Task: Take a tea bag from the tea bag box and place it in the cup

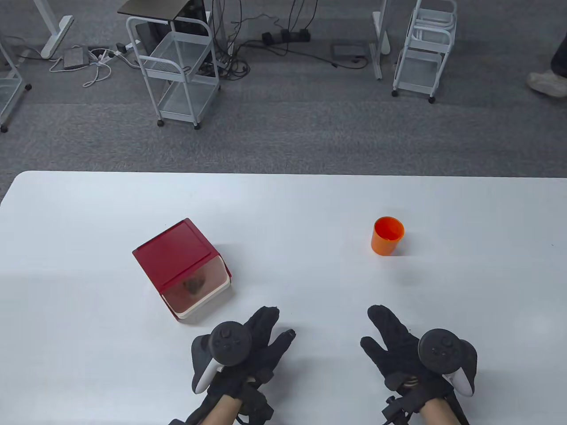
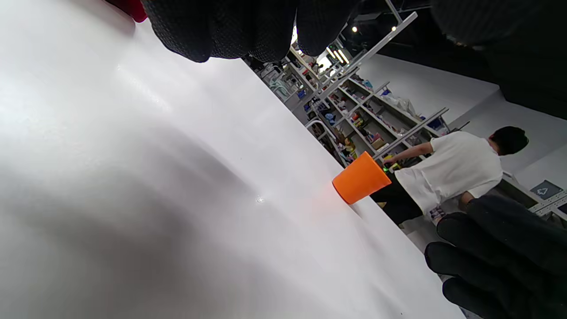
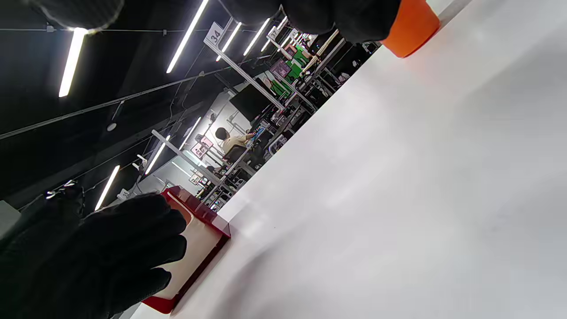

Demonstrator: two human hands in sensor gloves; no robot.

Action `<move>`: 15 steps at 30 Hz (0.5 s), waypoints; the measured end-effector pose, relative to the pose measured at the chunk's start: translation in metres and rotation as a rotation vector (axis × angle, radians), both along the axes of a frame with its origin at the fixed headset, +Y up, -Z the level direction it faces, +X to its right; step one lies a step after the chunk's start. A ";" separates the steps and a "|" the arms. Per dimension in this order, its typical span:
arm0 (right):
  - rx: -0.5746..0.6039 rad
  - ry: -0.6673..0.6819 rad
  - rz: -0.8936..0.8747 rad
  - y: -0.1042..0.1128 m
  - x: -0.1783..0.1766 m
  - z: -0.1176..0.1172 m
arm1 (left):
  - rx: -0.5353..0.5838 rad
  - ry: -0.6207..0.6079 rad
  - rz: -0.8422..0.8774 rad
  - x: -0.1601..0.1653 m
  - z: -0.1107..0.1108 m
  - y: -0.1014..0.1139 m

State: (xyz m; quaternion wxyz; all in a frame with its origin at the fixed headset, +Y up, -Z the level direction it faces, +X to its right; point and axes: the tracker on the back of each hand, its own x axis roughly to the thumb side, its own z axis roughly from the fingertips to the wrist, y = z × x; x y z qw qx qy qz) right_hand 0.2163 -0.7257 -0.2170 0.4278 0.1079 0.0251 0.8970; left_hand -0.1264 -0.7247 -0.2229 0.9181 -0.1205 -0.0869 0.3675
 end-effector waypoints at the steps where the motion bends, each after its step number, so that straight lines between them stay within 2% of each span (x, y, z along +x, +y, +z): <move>1: 0.004 -0.003 -0.003 0.001 0.000 0.001 | 0.001 0.001 -0.002 0.000 0.000 0.000; 15: 0.017 -0.007 -0.009 0.002 0.001 0.000 | 0.027 0.026 0.008 -0.005 -0.002 0.001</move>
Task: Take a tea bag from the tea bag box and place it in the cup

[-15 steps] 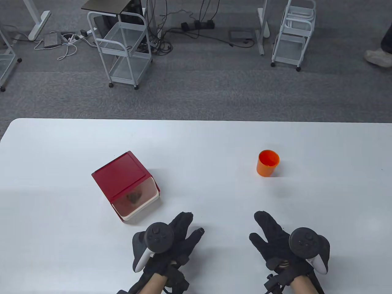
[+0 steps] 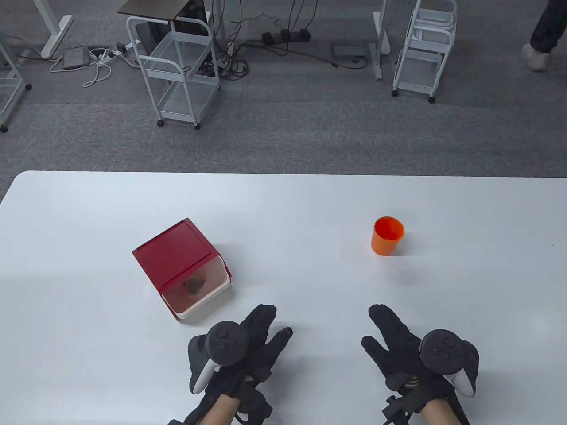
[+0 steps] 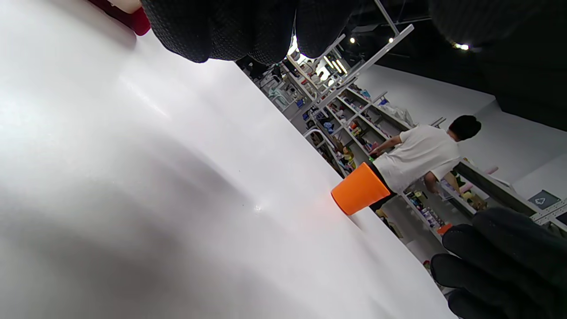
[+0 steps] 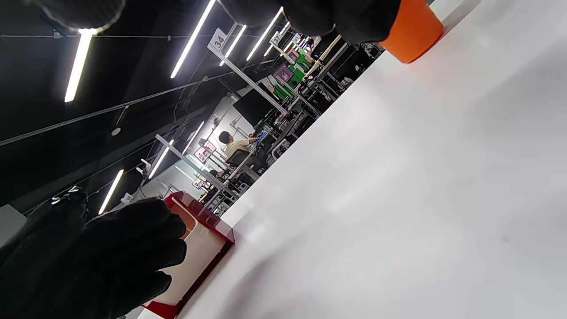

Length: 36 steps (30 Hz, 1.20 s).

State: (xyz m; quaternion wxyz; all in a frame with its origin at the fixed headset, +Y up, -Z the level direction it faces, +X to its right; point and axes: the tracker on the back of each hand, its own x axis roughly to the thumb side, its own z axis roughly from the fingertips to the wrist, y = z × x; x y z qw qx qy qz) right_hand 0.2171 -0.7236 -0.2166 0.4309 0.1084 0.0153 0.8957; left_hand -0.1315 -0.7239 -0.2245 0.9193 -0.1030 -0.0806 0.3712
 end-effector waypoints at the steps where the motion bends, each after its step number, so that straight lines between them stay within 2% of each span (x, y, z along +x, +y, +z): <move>1: -0.001 -0.001 0.003 0.000 0.000 0.000 | 0.004 0.006 -0.006 -0.001 0.000 0.000; 9: 0.013 -0.011 0.009 0.002 0.002 0.002 | 0.094 0.064 -0.227 0.002 -0.005 0.008; 16: 0.015 -0.016 0.005 0.002 0.003 0.002 | 0.156 0.218 -0.487 -0.009 -0.022 0.028; 23: 0.009 -0.011 0.003 0.001 0.002 0.002 | 0.044 0.359 -0.681 -0.028 -0.048 0.033; 36: -0.002 -0.006 0.006 0.000 0.001 0.000 | -0.078 0.437 -0.925 -0.037 -0.083 0.004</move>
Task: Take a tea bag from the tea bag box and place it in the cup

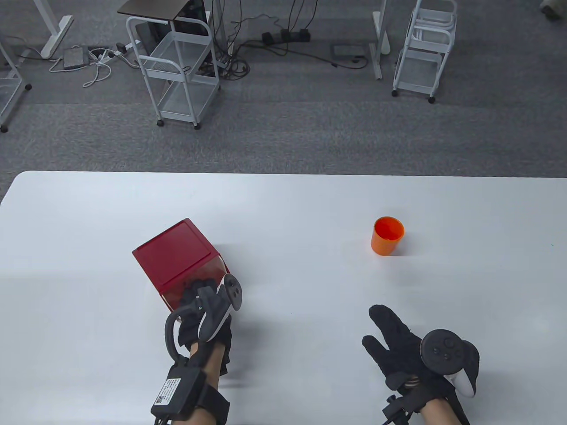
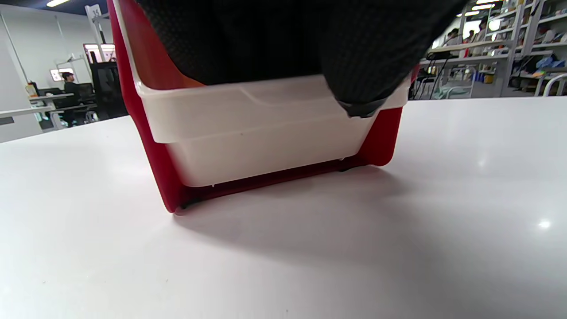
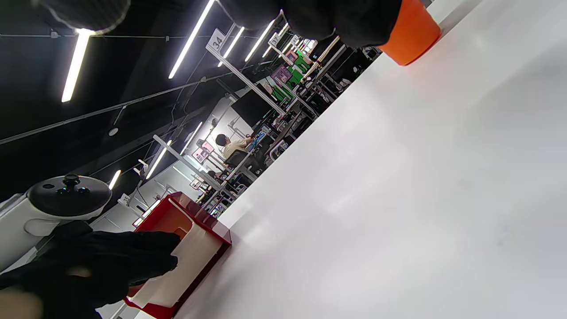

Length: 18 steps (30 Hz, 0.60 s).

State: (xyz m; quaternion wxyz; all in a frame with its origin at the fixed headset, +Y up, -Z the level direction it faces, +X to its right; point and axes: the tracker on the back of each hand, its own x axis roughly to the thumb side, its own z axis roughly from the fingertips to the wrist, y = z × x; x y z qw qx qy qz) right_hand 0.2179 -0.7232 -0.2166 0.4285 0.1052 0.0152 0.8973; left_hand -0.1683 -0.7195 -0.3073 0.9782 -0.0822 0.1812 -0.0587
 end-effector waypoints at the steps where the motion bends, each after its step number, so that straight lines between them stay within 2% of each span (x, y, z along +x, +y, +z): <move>1: -0.001 0.000 0.000 0.000 0.000 0.000 | -0.006 0.005 -0.005 0.000 -0.001 -0.002; 6: -0.004 -0.008 -0.007 0.000 0.001 0.000 | 0.021 -0.007 -0.066 -0.001 -0.002 -0.005; 18: -0.004 -0.011 -0.016 0.000 0.002 0.000 | 0.062 -0.088 -0.073 0.002 0.007 -0.005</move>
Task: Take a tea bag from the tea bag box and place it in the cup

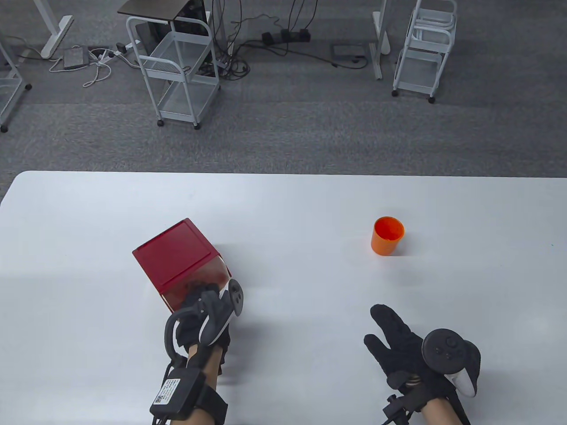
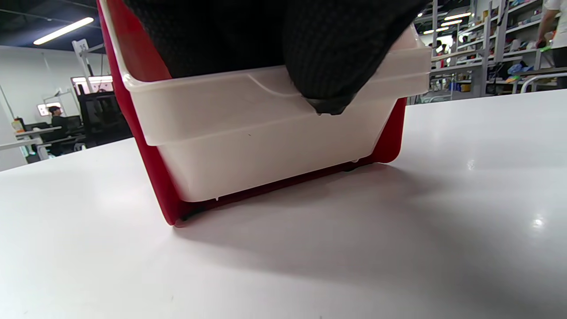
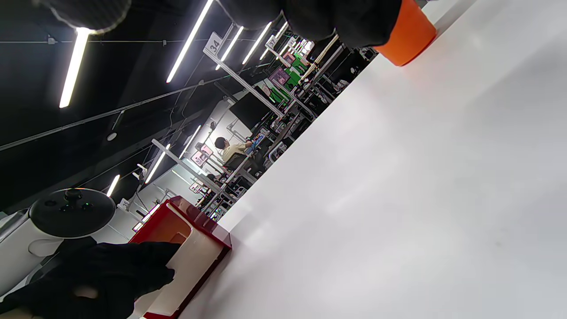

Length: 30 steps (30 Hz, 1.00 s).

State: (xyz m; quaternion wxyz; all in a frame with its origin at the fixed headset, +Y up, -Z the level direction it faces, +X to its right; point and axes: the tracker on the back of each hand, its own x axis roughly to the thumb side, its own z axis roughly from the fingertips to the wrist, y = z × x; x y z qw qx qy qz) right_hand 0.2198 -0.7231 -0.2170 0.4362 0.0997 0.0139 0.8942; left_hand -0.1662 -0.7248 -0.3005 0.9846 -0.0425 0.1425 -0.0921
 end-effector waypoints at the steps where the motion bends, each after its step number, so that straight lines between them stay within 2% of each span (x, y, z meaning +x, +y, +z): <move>1: 0.000 0.000 0.000 0.000 0.000 0.000 | 0.003 -0.007 0.003 0.001 0.001 0.000; 30: 0.008 -0.005 -0.007 -0.001 0.002 0.004 | -0.002 -0.142 0.035 0.024 0.035 0.001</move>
